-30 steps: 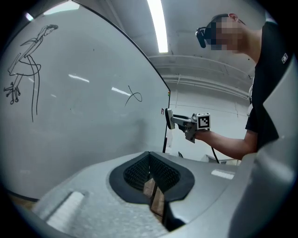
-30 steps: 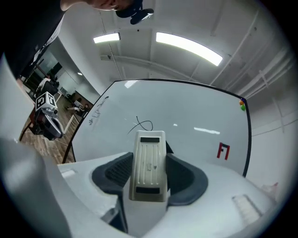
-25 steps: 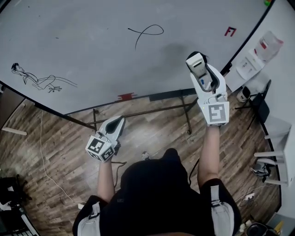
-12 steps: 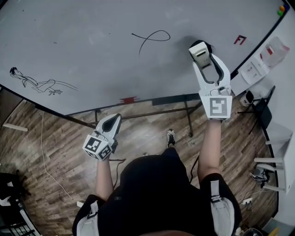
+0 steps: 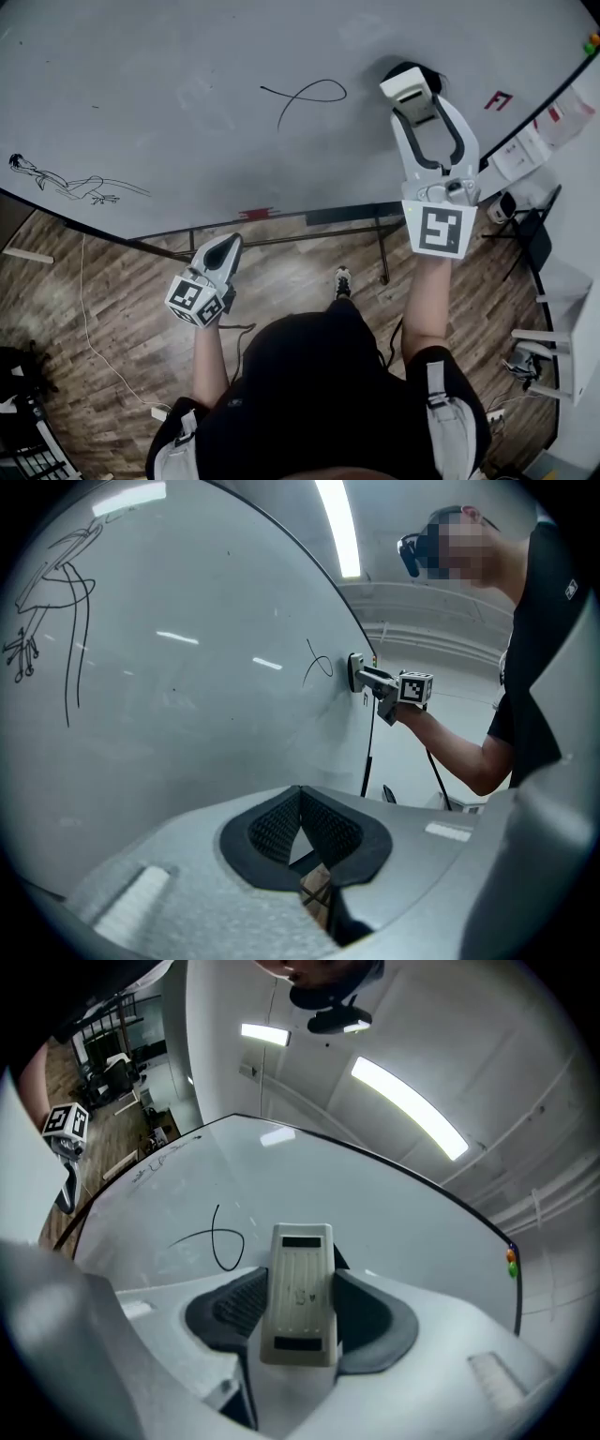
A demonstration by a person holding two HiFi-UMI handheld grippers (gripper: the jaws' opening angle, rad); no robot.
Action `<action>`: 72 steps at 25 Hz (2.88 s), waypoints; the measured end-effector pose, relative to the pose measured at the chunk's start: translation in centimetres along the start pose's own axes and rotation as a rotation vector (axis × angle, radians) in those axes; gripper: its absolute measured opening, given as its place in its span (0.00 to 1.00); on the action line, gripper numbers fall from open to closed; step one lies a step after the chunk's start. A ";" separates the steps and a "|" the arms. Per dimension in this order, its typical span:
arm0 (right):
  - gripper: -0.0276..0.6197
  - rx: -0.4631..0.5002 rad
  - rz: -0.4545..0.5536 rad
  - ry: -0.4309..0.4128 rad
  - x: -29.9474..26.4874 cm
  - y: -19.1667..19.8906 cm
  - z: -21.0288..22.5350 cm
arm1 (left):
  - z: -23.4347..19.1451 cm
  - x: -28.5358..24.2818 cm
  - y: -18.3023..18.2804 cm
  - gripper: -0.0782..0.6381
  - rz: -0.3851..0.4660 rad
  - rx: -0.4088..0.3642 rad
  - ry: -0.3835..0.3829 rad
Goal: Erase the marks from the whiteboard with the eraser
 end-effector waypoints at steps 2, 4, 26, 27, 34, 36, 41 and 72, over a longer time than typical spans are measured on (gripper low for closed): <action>0.39 -0.039 0.042 0.044 -0.3 -0.6 0.3 | -0.4 -0.5 0.0 0.12 0.000 0.001 -0.002; 0.39 -0.034 0.066 0.052 -1.0 -1.0 0.4 | -0.8 -0.9 0.1 0.12 0.001 0.004 -0.006; 0.39 -0.044 0.046 0.047 -3.8 -1.3 -1.3 | -1.9 0.2 1.0 0.12 0.001 0.029 -0.030; 0.39 -0.035 0.030 0.034 -3.8 -1.3 -1.7 | -1.9 0.3 1.0 0.12 0.002 0.029 -0.032; 0.39 -0.056 0.001 -0.042 -4.3 -1.8 -4.3 | -2.1 1.3 0.8 0.12 -0.002 0.027 -0.045; 0.39 -0.061 0.005 -0.043 -4.4 -1.8 -4.6 | -2.1 1.5 0.8 0.12 -0.003 0.026 -0.046; 0.39 -0.064 0.007 -0.065 -4.6 -1.8 -5.6 | -2.0 1.6 1.0 0.12 -0.009 0.024 -0.046; 0.39 -0.009 -0.013 -0.328 -5.5 -2.3 -16.8 | -1.5 3.3 1.4 0.12 -0.022 0.027 -0.069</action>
Point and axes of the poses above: the fingertips, and each gripper's own axes: x backward along the fingers, z to its right, y out of its underside, the point moved 9 cm from there along x, backward along the fingers, and after that the axes turned 13 degrees about z, right-handed, at the moved point
